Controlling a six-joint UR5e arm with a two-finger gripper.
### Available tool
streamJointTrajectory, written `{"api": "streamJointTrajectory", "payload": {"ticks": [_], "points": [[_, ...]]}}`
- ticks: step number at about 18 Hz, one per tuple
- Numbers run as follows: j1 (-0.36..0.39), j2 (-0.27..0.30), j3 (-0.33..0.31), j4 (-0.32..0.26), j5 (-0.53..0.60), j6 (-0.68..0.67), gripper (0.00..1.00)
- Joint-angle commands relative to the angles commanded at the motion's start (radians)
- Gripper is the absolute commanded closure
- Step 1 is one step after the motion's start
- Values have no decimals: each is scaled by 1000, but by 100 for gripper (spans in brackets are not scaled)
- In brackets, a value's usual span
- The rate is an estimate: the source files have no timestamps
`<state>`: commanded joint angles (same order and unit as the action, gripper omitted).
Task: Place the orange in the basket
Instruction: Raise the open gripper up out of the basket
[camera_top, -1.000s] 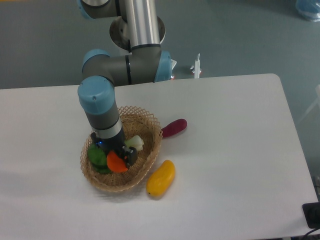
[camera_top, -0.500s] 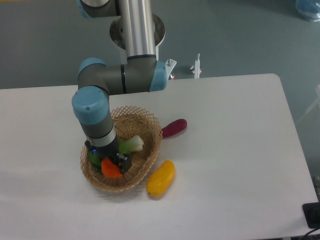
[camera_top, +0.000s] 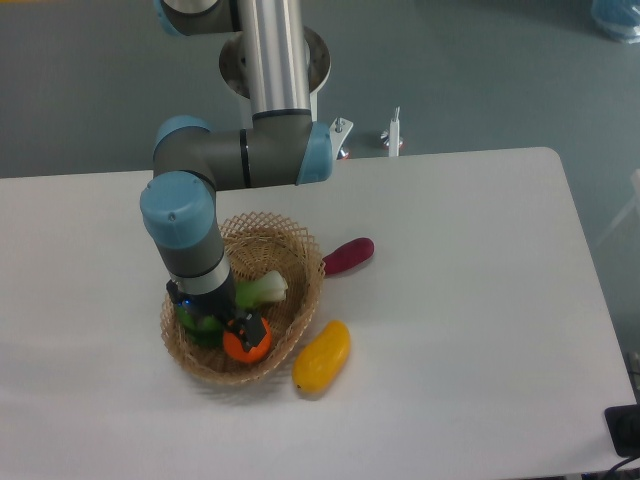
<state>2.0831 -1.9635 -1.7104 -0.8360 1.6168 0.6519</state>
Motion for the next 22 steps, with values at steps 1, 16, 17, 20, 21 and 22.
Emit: {"api": "streamJointTrajectory", "payload": {"ticks": [1,16,17,20,21,22], "points": [[2,3,11,0,0,0,0],[67,54,132,-43,8,29,0],[77,60,132,-73,8,58,0],[89,75,129,-84,8,107,0],[92,75,129,-87,9,116,0],[95,77,129,-98,9,127,0]]}}
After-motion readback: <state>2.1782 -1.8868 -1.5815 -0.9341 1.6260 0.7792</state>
